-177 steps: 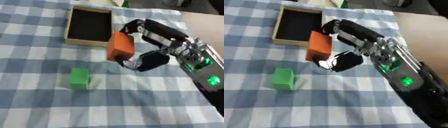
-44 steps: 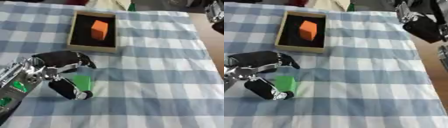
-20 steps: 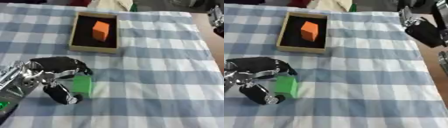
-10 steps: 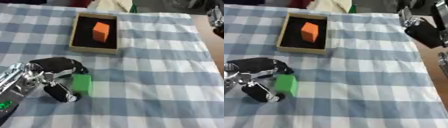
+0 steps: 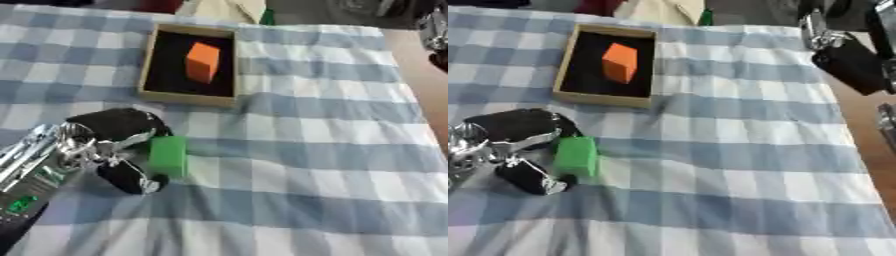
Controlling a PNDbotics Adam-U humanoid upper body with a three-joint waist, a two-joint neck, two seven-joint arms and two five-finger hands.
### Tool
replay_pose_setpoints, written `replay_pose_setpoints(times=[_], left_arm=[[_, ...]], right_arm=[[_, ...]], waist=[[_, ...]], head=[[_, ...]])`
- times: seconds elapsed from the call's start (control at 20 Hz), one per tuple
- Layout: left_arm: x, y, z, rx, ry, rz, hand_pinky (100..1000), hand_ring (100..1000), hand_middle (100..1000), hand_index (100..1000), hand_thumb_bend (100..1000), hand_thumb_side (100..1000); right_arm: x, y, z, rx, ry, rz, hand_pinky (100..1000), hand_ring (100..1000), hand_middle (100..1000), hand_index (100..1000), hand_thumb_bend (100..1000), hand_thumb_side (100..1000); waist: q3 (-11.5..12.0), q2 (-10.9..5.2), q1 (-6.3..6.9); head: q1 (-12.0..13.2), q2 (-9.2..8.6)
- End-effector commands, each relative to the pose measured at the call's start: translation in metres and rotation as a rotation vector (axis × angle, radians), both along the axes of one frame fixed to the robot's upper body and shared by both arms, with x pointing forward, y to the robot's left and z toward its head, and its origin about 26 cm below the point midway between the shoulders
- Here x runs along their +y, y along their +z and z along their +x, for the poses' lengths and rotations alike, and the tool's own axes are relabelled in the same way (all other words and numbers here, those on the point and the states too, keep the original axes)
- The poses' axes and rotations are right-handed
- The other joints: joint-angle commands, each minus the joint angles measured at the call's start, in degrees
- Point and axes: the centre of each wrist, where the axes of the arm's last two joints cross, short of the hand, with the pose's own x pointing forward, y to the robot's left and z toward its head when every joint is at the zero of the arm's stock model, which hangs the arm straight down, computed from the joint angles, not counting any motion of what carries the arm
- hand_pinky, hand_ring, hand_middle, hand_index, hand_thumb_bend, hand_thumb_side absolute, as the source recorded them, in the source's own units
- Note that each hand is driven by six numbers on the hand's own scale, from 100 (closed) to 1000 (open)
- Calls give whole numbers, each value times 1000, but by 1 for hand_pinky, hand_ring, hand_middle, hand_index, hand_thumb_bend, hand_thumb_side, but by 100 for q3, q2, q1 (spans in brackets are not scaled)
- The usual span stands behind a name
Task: Pick up objects on the table and place them in the box.
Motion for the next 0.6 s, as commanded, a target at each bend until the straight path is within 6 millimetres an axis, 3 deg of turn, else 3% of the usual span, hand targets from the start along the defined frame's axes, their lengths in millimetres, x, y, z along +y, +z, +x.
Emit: replay_pose_setpoints(times=[0.05,0.6], left_arm=[[3,8,-8,-48,-19,2,803,735,622,798,213,367],[9,35,-27,-89,-41,5,818,755,681,840,154,411]], right_arm=[[-3,8,-4,-26,-9,-4,860,786,653,780,100,777],[-4,7,-5,-21,-19,-4,860,783,649,778,100,775]], waist=[[-11,-90,18],[-7,-149,97]], head=[[-4,-67],[-98,-139]])
